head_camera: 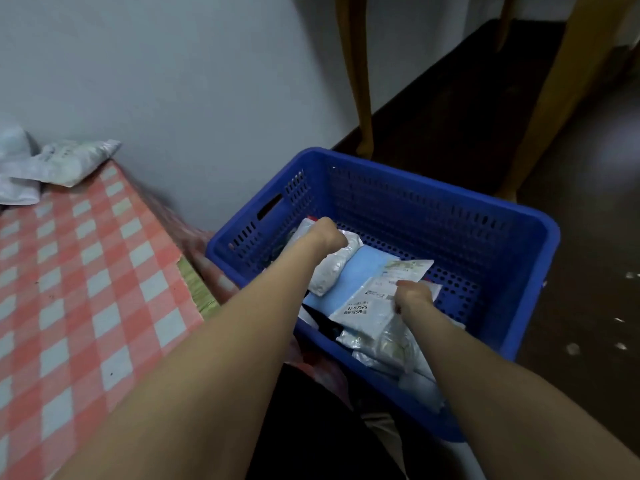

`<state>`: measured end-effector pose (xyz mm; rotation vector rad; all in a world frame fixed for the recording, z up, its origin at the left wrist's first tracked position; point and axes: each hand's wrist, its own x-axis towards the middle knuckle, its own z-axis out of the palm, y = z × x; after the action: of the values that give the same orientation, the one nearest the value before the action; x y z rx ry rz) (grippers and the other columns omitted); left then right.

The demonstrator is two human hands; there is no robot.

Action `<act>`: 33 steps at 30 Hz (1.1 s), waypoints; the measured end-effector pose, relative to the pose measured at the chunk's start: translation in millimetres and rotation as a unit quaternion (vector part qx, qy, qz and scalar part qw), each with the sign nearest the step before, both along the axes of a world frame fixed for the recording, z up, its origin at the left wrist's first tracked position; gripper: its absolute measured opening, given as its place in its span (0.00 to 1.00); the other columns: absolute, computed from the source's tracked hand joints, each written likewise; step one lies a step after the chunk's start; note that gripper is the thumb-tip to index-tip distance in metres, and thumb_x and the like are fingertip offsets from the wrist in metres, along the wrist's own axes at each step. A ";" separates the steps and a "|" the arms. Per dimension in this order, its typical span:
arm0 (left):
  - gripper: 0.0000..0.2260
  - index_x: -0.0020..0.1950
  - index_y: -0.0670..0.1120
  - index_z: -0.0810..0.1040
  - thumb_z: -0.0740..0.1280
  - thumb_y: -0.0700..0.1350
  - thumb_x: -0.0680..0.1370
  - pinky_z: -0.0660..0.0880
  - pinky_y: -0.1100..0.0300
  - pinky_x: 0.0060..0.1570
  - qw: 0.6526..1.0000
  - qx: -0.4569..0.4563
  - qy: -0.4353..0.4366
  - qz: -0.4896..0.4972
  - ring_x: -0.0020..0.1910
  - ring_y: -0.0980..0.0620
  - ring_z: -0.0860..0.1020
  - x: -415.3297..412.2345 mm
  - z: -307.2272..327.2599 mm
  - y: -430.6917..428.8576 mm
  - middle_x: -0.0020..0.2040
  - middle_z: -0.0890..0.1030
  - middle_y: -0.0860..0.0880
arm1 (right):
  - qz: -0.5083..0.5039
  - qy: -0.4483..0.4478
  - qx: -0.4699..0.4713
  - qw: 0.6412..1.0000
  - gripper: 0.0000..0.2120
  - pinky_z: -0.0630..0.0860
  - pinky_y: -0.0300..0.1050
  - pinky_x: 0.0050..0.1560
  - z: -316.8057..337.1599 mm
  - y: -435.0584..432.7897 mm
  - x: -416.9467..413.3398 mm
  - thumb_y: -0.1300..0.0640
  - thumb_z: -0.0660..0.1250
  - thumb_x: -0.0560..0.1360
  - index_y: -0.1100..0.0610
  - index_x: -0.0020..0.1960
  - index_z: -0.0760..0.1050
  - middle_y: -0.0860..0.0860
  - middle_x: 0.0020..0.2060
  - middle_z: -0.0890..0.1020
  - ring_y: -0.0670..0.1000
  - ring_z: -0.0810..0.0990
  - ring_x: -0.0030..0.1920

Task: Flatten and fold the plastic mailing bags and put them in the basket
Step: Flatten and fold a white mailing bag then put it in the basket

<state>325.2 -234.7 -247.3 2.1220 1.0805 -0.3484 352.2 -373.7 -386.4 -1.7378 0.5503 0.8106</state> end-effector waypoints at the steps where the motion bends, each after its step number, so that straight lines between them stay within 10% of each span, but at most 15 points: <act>1: 0.08 0.42 0.43 0.66 0.58 0.39 0.82 0.67 0.60 0.55 1.000 -0.006 0.002 0.000 0.53 0.46 0.67 0.8 -2.0 2.6 0.42 0.66 0.48 | 0.026 0.030 -0.011 0.999 0.03 0.69 0.45 0.46 -2.9 1.1 2.6 0.65 0.63 0.77 0.61 0.48 0.75 0.56 0.46 0.74 0.53 0.70 0.42; 3: 0.04 0.53 0.38 0.72 0.62 0.38 0.80 0.72 0.53 0.61 1.000 -0.004 0.002 -0.008 0.56 0.43 0.72 -2.2 1.0 4.6 0.48 0.71 0.44 | 0.096 0.040 -0.031 0.994 0.06 0.70 0.45 0.48 0.8 3.7 3.7 0.66 0.65 0.77 0.60 0.51 0.70 0.58 0.51 0.72 0.55 0.71 0.49; 8: 0.17 0.35 0.48 0.60 0.63 0.37 0.79 0.70 0.56 0.49 0.999 0.038 -0.017 -0.016 0.35 0.54 0.66 -8.8 17.3 16.3 0.37 0.65 0.50 | 0.155 -0.016 -0.047 0.987 0.29 0.69 0.52 0.64 26.9 18.5 10.7 0.63 0.65 0.78 0.55 0.76 0.59 0.58 0.74 0.63 0.61 0.67 0.70; 15: 0.04 0.43 0.42 0.74 0.63 0.37 0.77 0.73 0.55 0.46 0.989 0.119 -0.087 0.018 0.42 0.47 0.76 -38.7 83.6 25.8 0.42 0.77 0.44 | 0.176 -0.135 0.041 0.974 0.30 0.68 0.54 0.68 120.0 70.9 10.3 0.54 0.72 0.71 0.51 0.71 0.69 0.56 0.70 0.69 0.59 0.70 0.67; 21: 0.20 0.70 0.38 0.69 0.62 0.34 0.78 0.67 0.53 0.67 0.970 0.159 -0.164 0.086 0.66 0.42 0.72 -95.0 140.0 55.5 0.67 0.74 0.39 | 0.222 -0.231 0.089 0.943 0.29 0.71 0.52 0.64 211.2 118.8 -23.0 0.49 0.73 0.67 0.52 0.67 0.72 0.54 0.66 0.73 0.57 0.73 0.63; 33: 0.14 0.61 0.41 0.75 0.60 0.35 0.76 0.71 0.54 0.62 0.932 0.193 -0.230 0.202 0.63 0.43 0.74 -231.3 186.8 113.8 0.63 0.75 0.42 | 0.341 -0.318 0.140 0.873 0.31 0.69 0.51 0.67 309.3 196.3 -136.5 0.51 0.71 0.72 0.56 0.72 0.68 0.55 0.69 0.72 0.56 0.70 0.69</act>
<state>93.9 -120.9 -60.5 2.0782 1.3280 0.5744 215.7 -177.4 -77.1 -1.7908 -0.6379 0.6750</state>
